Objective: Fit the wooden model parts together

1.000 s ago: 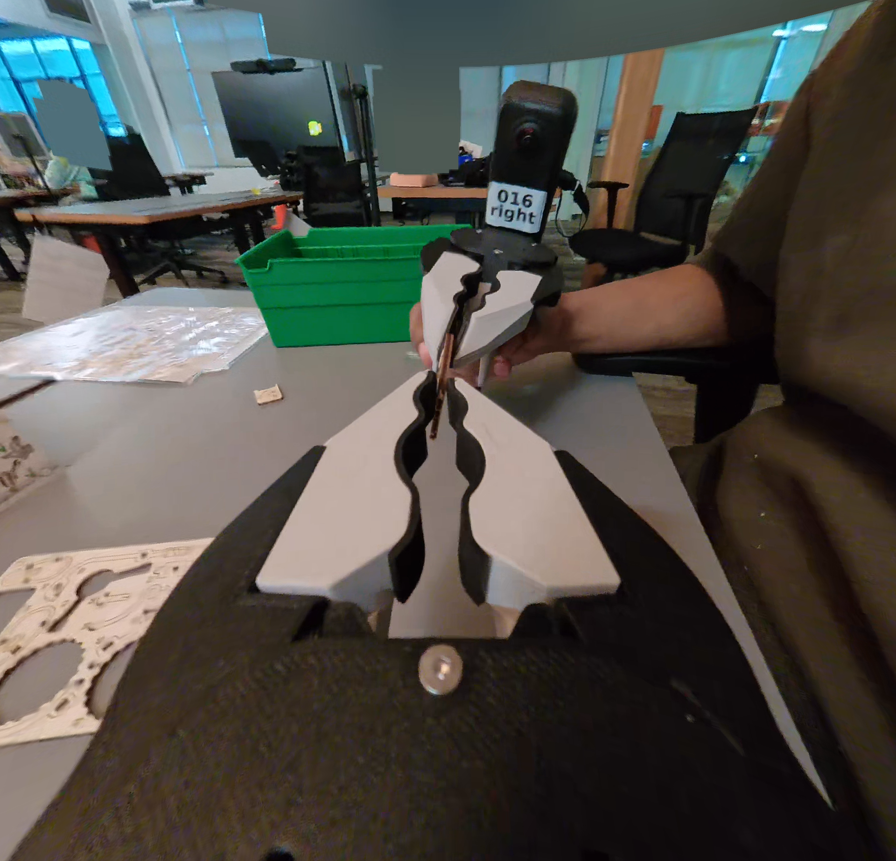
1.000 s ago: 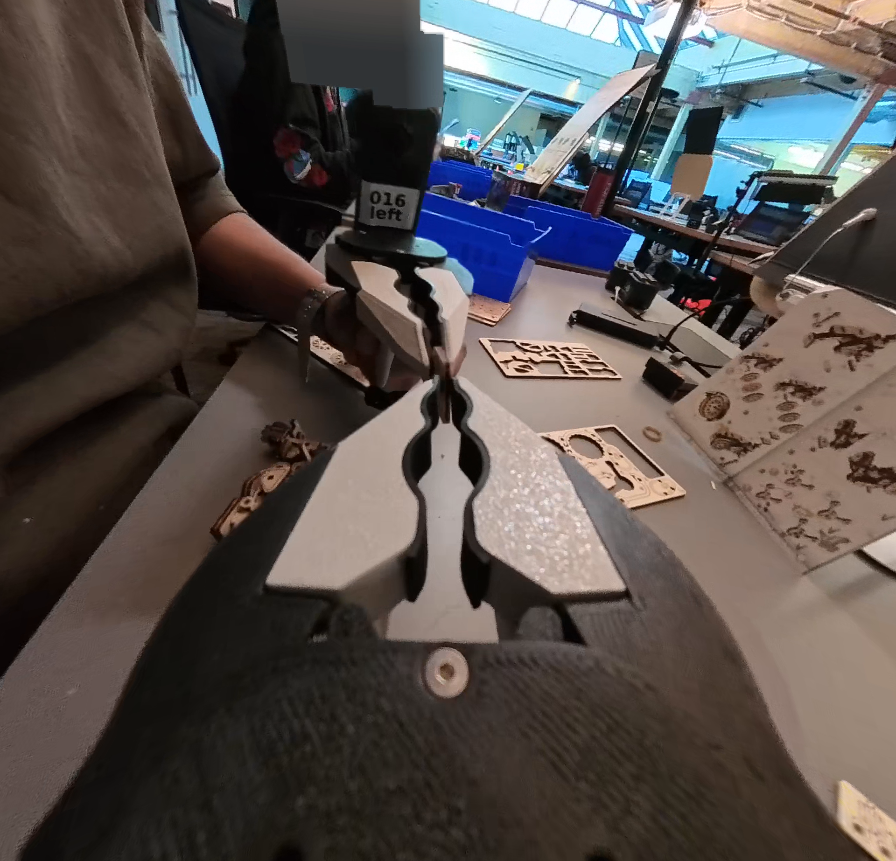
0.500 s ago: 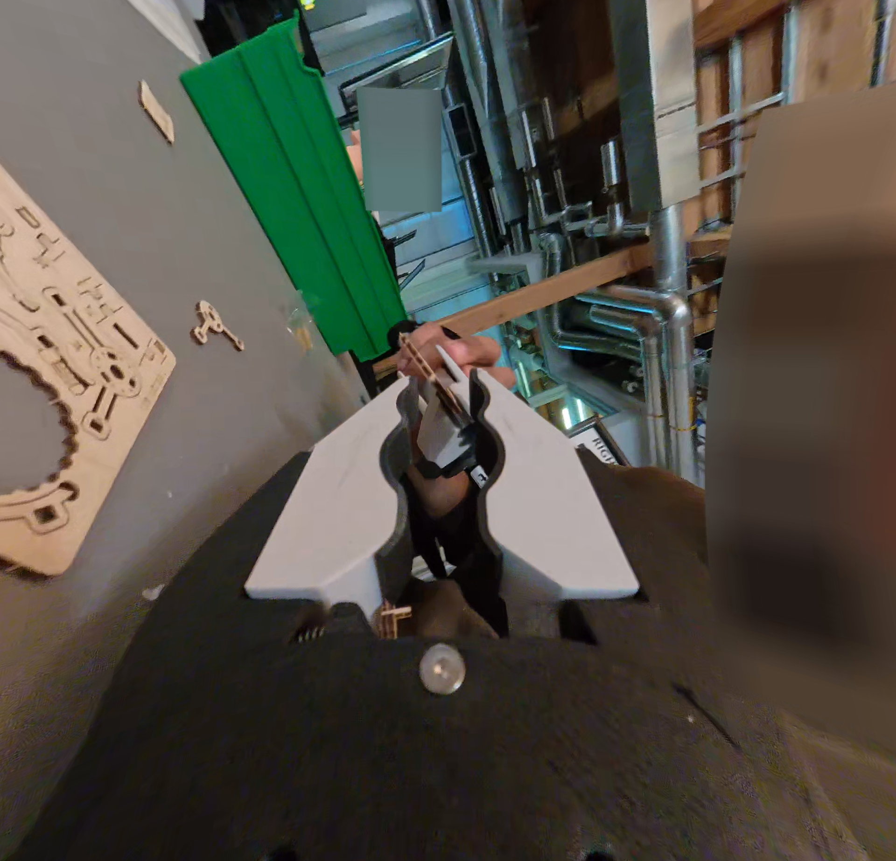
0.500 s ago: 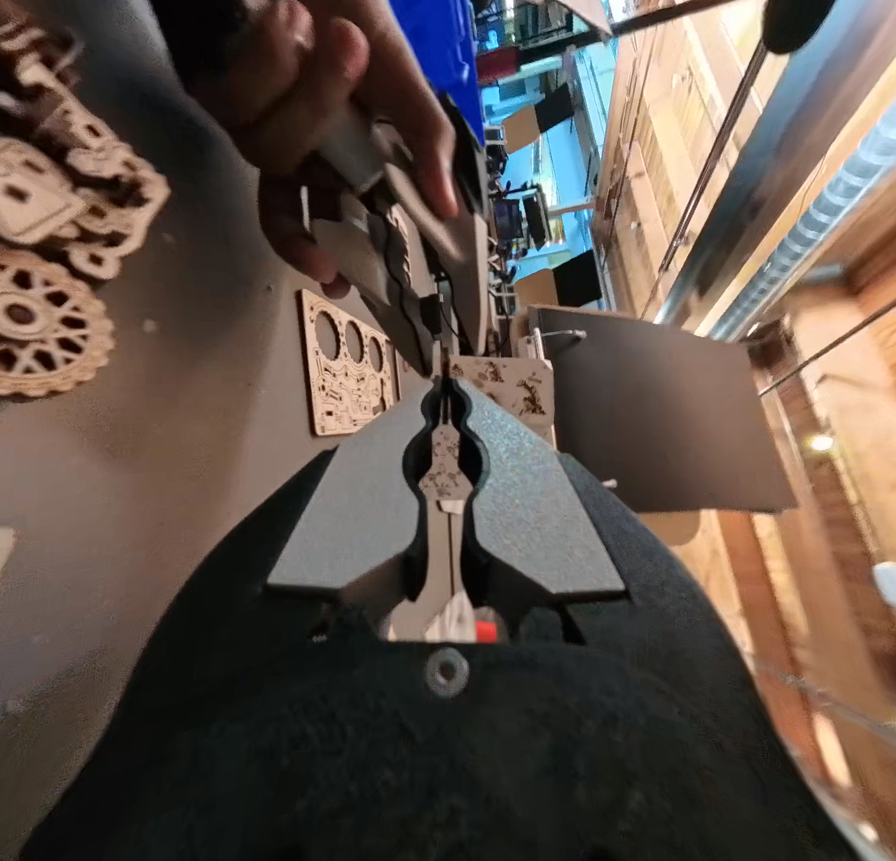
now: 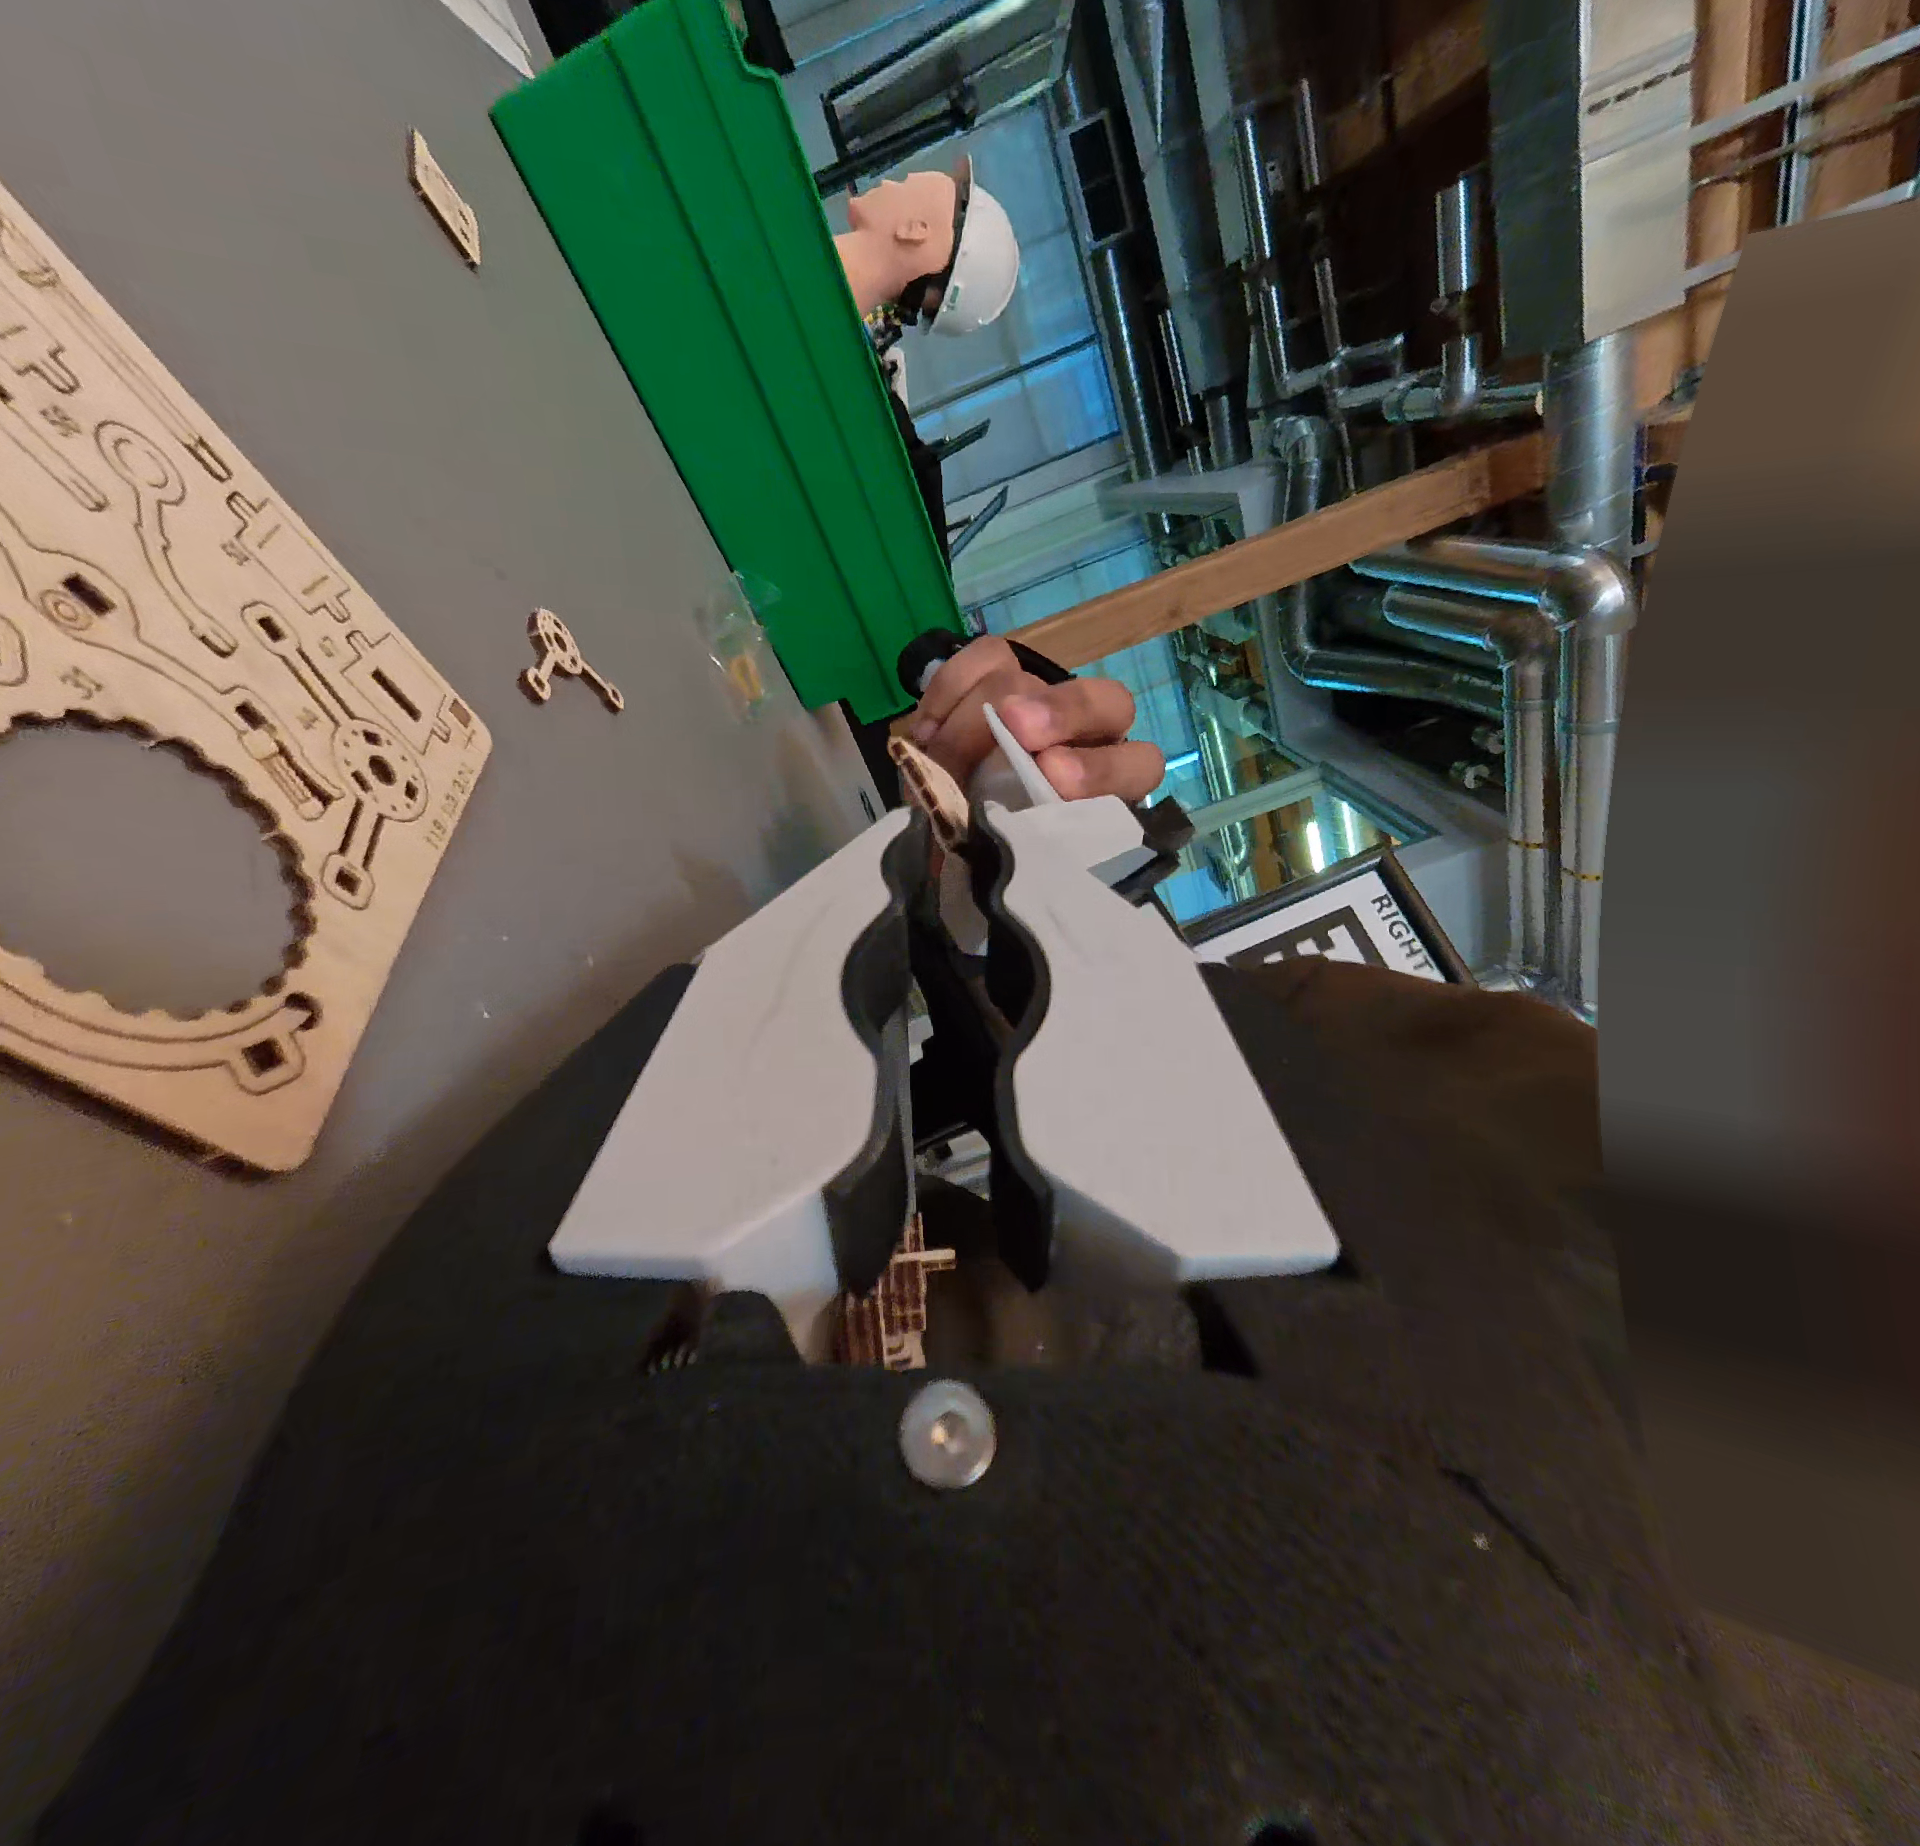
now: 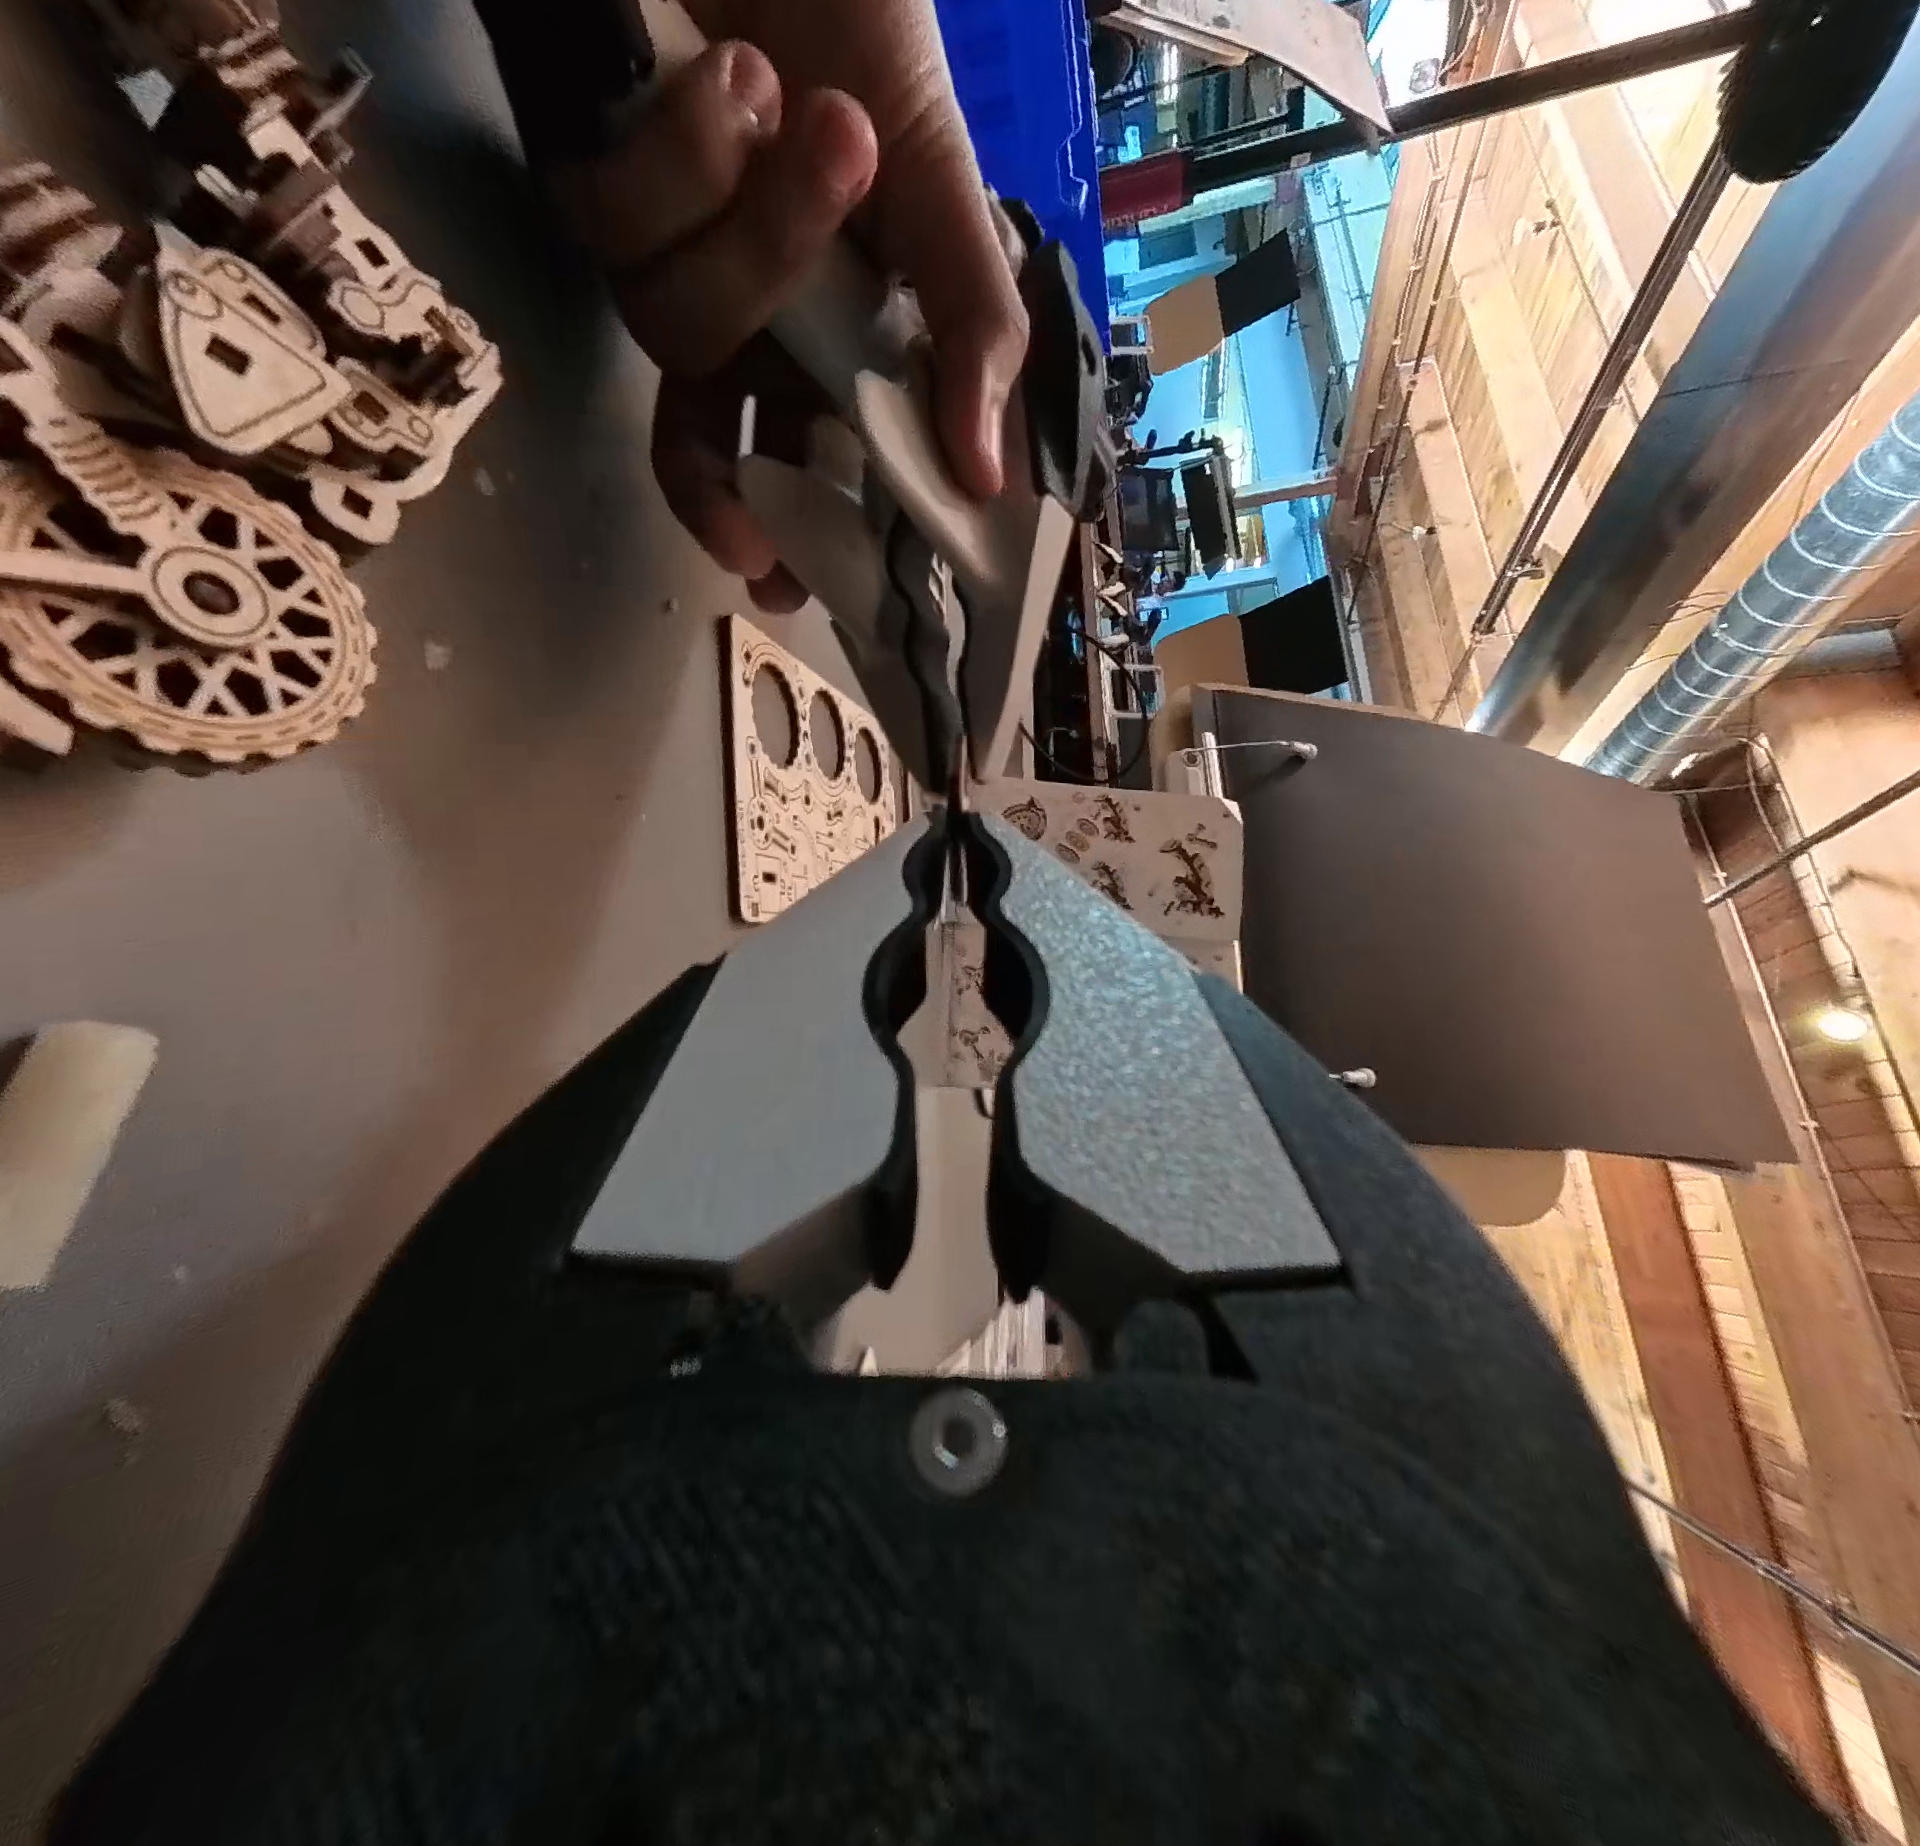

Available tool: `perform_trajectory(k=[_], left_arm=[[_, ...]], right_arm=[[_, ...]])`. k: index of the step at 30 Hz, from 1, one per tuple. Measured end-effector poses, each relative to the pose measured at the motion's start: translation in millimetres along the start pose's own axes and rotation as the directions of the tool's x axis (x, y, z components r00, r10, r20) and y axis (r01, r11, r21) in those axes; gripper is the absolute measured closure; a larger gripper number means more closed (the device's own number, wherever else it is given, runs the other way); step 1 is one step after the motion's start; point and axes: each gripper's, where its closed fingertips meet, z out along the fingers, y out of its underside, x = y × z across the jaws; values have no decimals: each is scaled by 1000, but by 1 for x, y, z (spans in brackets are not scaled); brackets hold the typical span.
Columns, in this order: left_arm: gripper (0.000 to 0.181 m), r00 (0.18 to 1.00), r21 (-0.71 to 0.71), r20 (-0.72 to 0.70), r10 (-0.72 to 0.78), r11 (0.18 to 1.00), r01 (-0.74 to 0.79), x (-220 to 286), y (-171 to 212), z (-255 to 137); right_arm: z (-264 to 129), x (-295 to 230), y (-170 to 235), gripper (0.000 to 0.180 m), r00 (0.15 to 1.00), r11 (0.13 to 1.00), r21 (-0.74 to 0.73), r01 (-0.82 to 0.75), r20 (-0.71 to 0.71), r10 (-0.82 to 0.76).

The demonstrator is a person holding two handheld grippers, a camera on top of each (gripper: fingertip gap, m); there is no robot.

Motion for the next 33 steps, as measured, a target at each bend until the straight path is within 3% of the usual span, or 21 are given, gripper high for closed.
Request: perform_trajectory(k=[6,13,18,24,32,33], left_arm=[[180,1000,4,9,27,1000,-27,1,-3,-1],[180,964,68,144,224,969,-236,-2,-16,-3],[180,917,80,200,346,927,-367,6,-17,1],[180,883,88,239,405,896,-435,9,-17,3],[180,819,81,304,487,843,-532,10,-20,3],[180,812,80,313,493,838,-540,9,-21,2]], right_arm=[[1,-2,7,175,1000,999,-26,19,-9,-19],[3,-1,22,151,984,980,-84,-178,-16,177],[7,-4,14,152,964,959,-96,-266,0,268],[9,-1,15,154,979,969,-141,-204,-28,202],[11,2,12,153,917,909,-120,-399,-31,398],[11,0,10,160,914,907,-115,-405,-15,406]])
